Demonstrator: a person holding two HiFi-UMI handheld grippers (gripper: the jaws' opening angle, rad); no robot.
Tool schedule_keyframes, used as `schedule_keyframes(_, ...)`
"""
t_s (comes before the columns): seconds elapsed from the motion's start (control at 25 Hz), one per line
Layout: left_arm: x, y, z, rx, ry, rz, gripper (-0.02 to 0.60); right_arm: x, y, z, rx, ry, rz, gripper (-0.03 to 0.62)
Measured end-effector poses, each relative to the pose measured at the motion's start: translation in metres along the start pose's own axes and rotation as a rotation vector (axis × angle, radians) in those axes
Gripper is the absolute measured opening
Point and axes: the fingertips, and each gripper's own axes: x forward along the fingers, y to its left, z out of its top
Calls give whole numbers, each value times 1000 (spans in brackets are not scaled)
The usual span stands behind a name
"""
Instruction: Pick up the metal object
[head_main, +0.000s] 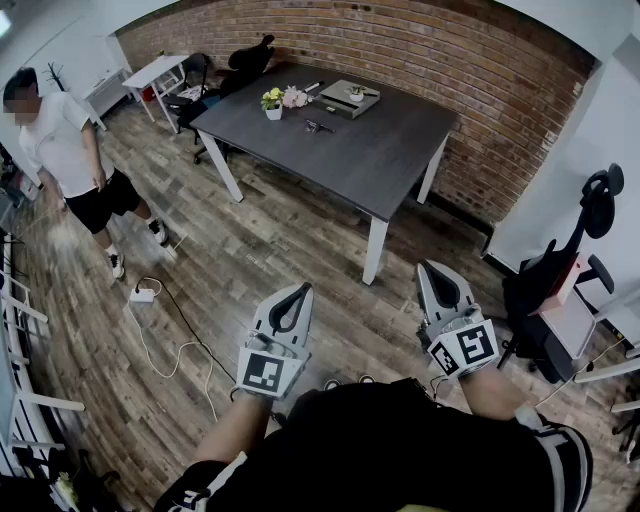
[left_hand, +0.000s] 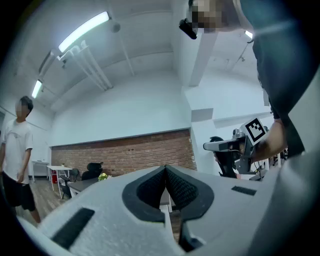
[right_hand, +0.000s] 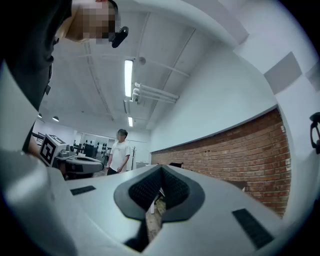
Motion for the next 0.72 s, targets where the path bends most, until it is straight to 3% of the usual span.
schedule_keyframes(0.72,-6,7,1,-1,2,-18,9,6,8,0,0,9,-2,-6)
